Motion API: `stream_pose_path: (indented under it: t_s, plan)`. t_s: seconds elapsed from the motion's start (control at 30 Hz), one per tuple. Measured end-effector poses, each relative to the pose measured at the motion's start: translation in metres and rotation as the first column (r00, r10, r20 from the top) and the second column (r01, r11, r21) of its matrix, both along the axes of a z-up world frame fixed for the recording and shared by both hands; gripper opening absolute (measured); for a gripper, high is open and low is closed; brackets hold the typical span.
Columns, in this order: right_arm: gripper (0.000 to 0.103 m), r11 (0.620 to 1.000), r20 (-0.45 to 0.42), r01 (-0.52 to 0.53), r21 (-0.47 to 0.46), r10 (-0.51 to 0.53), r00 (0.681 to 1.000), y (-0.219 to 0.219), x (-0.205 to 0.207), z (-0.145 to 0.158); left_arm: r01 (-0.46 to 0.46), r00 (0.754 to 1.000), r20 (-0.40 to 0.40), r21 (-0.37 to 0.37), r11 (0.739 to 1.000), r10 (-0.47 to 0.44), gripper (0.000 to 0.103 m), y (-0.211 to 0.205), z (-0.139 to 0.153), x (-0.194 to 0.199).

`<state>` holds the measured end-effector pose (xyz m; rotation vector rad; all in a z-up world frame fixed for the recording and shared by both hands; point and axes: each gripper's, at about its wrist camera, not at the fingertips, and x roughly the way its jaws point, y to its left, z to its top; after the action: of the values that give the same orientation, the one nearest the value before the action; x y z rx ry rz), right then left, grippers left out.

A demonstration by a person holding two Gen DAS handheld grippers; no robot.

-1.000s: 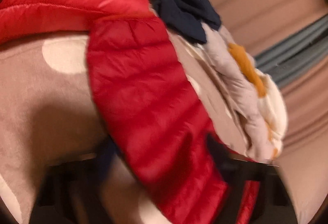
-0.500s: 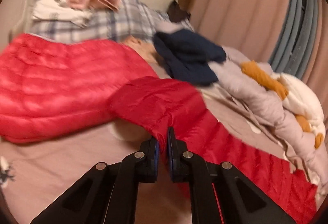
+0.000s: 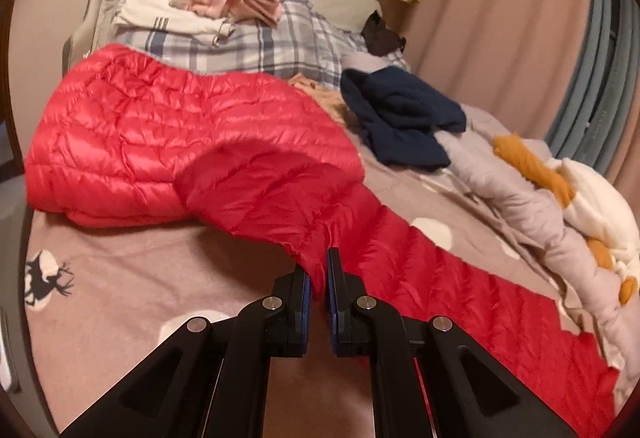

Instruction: Fold large clothes

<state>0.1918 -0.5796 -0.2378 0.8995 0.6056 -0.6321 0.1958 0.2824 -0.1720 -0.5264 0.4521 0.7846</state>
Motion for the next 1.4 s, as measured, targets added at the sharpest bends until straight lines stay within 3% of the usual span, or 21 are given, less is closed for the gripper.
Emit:
stream_pose_path:
  t_s: [0.07, 0.13, 0.3, 0.43, 0.57, 0.63, 0.7, 0.93, 1.07, 1.17, 1.27, 1.4]
  plan:
    - [0.009, 0.991, -0.038, 0.041, -0.127, -0.046, 0.998, 0.000, -0.007, 0.025, 0.006, 1.000, -0.028, 0.059, 0.998, -0.005, 0.007, -0.009, 0.006, -0.002]
    - [0.008, 0.980, -0.051, 0.062, -0.190, -0.073, 0.996, -0.007, -0.013, 0.044, 0.008, 0.999, -0.050, 0.109, 0.994, -0.002, 0.007, -0.017, 0.011, -0.004]
    - [0.008, 0.975, -0.039, 0.076, -0.208, -0.085, 0.996, -0.027, -0.025, 0.077, 0.004, 1.000, -0.010, 0.106, 0.994, -0.003, 0.007, -0.026, 0.019, -0.017]
    - [0.008, 0.958, -0.087, 0.034, -0.285, -0.061, 0.994, -0.009, -0.013, 0.084, -0.016, 0.999, -0.036, 0.139, 0.990, 0.022, 0.007, -0.029, 0.017, -0.024]
    - [0.008, 0.971, -0.048, 0.011, -0.241, -0.023, 0.999, 0.007, -0.002, 0.086, -0.016, 0.999, -0.047, 0.129, 0.991, 0.023, 0.007, -0.029, 0.010, -0.027]
    - [0.008, 0.965, -0.029, 0.002, -0.260, -0.010, 1.000, 0.025, 0.006, 0.093, -0.023, 0.996, -0.085, 0.167, 0.986, 0.037, 0.007, -0.033, 0.007, -0.022]
    - [0.008, 0.936, -0.035, -0.010, -0.352, -0.002, 0.999, 0.053, 0.016, 0.105, -0.042, 0.991, -0.112, 0.211, 0.977, 0.067, 0.007, -0.042, 0.005, -0.020]
    - [0.008, 0.892, 0.027, -0.192, -0.410, 0.222, 0.975, 0.170, 0.052, 0.138, -0.040, 0.993, -0.102, 0.218, 0.975, 0.064, 0.007, -0.049, 0.006, -0.021]
    - [0.009, 0.836, 0.057, -0.370, -0.404, 0.427, 0.903, 0.254, 0.072, 0.151, -0.038, 0.992, -0.109, 0.167, 0.985, 0.056, 0.007, -0.042, 0.000, -0.025]
    - [0.009, 0.757, 0.039, -0.492, -0.430, 0.560, 0.827, 0.329, 0.081, 0.150, -0.042, 0.992, -0.114, 0.106, 0.994, 0.054, 0.007, -0.036, -0.007, -0.028]
    - [0.010, 0.635, -0.007, -0.621, -0.459, 0.697, 0.717, 0.414, 0.079, 0.132, -0.044, 0.995, -0.088, 0.025, 0.999, 0.046, 0.007, -0.027, -0.010, -0.032]
    - [0.012, 0.485, -0.077, -0.777, -0.401, 0.827, 0.557, 0.491, 0.091, 0.099, -0.036, 0.997, -0.071, -0.002, 0.999, 0.036, 0.007, -0.024, -0.012, -0.033]
